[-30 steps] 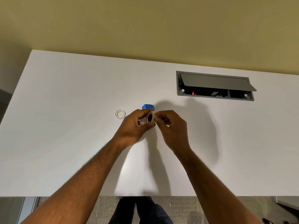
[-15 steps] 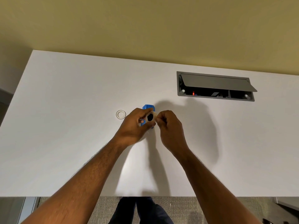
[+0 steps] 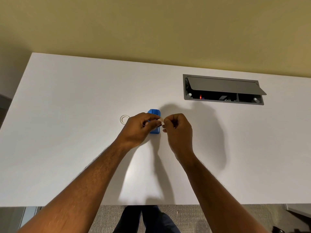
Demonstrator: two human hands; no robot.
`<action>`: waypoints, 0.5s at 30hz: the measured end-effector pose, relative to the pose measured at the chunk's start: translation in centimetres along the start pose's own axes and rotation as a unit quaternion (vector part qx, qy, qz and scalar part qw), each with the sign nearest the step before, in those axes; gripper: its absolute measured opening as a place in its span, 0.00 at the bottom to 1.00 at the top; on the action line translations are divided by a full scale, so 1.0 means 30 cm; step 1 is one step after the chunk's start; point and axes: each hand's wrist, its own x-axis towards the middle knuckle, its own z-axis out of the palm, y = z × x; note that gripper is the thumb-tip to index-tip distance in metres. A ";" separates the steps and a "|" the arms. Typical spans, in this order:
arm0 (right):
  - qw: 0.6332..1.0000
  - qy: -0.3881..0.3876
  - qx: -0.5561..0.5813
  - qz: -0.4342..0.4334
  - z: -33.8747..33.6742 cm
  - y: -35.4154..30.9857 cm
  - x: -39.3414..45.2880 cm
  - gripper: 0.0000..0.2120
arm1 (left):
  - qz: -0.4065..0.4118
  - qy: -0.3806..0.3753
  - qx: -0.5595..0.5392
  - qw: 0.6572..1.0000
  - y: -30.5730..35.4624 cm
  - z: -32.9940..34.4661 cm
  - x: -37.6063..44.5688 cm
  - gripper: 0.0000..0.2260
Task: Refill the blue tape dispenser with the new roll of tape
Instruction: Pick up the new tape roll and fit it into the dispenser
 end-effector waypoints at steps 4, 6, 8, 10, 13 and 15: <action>1.000 0.010 0.007 0.016 0.004 0.003 0.007 0.02 | 0.002 -0.014 -0.007 1.000 0.023 -0.020 0.013 0.12; 0.999 0.013 0.032 0.040 0.011 0.008 0.015 0.01 | -0.003 -0.026 -0.019 0.999 0.036 -0.025 0.017 0.14; 0.995 0.011 0.072 0.073 0.022 0.010 0.023 0.01 | -0.009 -0.029 -0.040 0.999 0.040 -0.019 0.026 0.13; 0.990 0.005 0.098 0.098 0.029 0.006 0.030 0.02 | 0.001 -0.005 -0.010 1.000 0.029 -0.010 0.042 0.09; 0.987 -0.020 0.120 0.108 0.021 0.005 0.046 0.04 | 0.011 0.012 0.044 0.999 -0.003 -0.009 0.069 0.06; 0.988 -0.040 0.109 0.103 0.004 0.017 0.058 0.04 | 0.017 0.023 0.045 0.999 -0.009 -0.017 0.076 0.05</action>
